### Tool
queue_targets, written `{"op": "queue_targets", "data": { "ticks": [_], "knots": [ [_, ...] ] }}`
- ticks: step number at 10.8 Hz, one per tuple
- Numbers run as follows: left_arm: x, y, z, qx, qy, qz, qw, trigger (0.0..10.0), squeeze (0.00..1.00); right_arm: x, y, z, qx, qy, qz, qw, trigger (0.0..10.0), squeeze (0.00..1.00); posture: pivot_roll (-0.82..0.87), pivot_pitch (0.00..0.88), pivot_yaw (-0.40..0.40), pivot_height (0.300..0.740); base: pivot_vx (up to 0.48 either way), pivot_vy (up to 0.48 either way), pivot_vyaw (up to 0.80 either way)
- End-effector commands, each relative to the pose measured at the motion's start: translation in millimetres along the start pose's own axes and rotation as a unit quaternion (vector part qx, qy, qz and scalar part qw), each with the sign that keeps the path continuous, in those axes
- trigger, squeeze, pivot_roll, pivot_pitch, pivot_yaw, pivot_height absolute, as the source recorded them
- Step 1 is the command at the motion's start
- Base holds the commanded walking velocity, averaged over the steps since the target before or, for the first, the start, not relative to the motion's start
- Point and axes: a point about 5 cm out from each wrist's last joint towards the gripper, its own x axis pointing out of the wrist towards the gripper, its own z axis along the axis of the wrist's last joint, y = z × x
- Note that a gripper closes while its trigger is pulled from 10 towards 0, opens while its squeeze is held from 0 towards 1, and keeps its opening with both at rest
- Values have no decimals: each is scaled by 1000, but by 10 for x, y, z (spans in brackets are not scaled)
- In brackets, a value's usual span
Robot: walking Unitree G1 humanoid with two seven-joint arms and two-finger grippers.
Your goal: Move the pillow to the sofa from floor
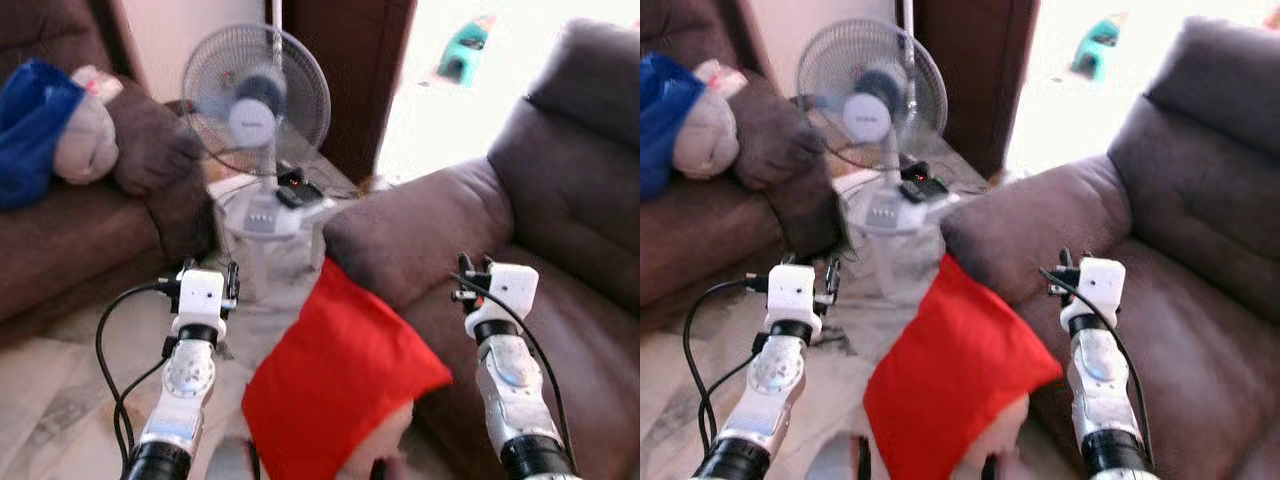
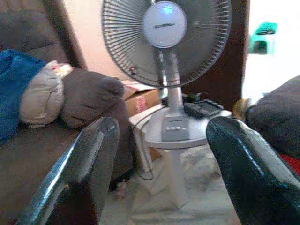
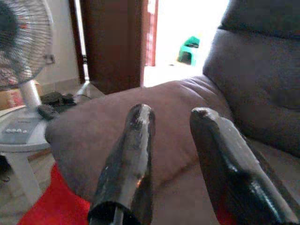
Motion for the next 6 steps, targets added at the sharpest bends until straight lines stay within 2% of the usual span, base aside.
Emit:
{"op": "queue_targets", "data": {
  "ticks": [1, 6],
  "knots": [
    [28, -9, 60, -3, -8, -4, 1000, 10000, 0, 14, -43, 22, -3, -1, -9, 1000, 10000, 0, 39, 0, -50, 646, 0, 0, 0],
    [85, -13, 165, -8, -21, -7, 1000, 10000, 0, 11, 19, 1, 1, 4, 9, 1000, 10000, 0, 43, 0, -50, 646, 0, 0, 0]
  ]
}}
